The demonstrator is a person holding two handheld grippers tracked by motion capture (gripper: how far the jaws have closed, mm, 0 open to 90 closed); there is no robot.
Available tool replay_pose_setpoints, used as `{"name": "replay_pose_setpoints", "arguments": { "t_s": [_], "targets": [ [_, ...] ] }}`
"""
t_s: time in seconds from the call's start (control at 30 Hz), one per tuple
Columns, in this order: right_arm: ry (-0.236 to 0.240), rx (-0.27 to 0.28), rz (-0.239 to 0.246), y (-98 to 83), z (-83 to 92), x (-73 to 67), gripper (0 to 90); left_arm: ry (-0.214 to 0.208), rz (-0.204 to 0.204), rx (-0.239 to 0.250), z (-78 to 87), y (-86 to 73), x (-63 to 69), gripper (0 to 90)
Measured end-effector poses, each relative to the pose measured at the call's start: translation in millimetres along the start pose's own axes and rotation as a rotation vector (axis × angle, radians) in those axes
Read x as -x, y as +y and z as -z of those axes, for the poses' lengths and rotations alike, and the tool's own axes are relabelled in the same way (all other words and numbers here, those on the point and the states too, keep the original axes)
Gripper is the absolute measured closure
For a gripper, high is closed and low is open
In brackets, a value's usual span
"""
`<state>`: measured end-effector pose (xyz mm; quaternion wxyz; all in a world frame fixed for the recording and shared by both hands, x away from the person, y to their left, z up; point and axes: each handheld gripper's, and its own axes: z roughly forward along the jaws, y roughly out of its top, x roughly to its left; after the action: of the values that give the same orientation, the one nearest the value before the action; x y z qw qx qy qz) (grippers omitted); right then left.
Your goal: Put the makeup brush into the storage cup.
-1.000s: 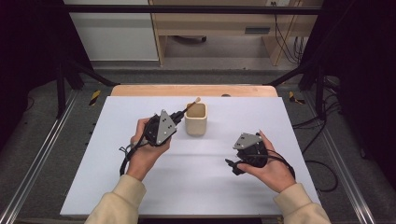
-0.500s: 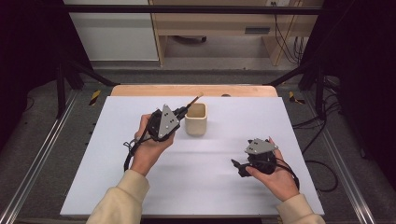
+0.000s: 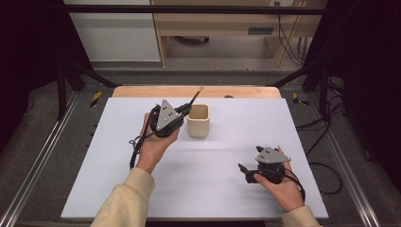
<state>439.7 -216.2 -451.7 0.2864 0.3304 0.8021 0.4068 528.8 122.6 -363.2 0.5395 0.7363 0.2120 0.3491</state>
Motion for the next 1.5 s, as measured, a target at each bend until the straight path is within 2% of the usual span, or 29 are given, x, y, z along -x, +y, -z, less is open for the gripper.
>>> {"name": "replay_pose_setpoints", "arguments": {
  "t_s": [0.07,0.13,0.3,0.63,0.7,0.83,1.07,1.13,1.33,1.4,1.5],
  "targets": [
    [0.000,0.017,-0.018,-1.1,-0.3,0.0,10.9,-0.010,0.017,0.010,-2.7,-1.3,1.6,83.5],
    [-0.013,0.027,-0.001,-2.0,-0.8,-0.9,10.9,-0.019,0.027,0.018,-6.2,-2.8,3.6,83.5],
    [-0.011,0.042,-0.003,-2.9,0.3,-3.0,11.0,-0.017,0.057,0.032,-12.1,-6.6,4.5,83.5],
    [-0.008,0.049,-0.010,-6.5,-1.8,-2.2,11.0,-0.004,0.073,0.057,-13.2,-9.4,0.8,83.4],
    [-0.017,0.062,-0.001,-6.8,-1.3,-1.2,11.0,0.002,0.076,0.064,-12.5,-10.2,0.1,83.4],
    [-0.017,0.081,-0.017,-7.1,-0.3,0.8,11.0,0.005,0.078,0.072,-12.3,-9.5,-0.5,83.5],
    [-0.025,0.136,-0.056,-8.0,3.6,6.6,11.0,0.009,0.086,0.084,-12.1,-6.9,-0.5,83.5],
    [-0.015,0.171,-0.081,-7.5,5.5,8.2,10.9,0.012,0.085,0.087,-12.7,-5.4,-1.1,83.4],
    [-0.007,0.225,-0.109,-5.8,9.1,10.0,10.9,0.012,0.080,0.092,-15.2,-1.6,-1.6,83.4],
    [-0.001,0.264,-0.131,-4.4,11.9,10.8,10.9,0.010,0.088,0.098,-16.4,0.0,-2.2,83.4],
    [0.000,0.282,-0.141,-3.8,13.8,11.4,10.8,0.010,0.090,0.100,-18.1,2.4,-3.5,83.4]
  ]
}}
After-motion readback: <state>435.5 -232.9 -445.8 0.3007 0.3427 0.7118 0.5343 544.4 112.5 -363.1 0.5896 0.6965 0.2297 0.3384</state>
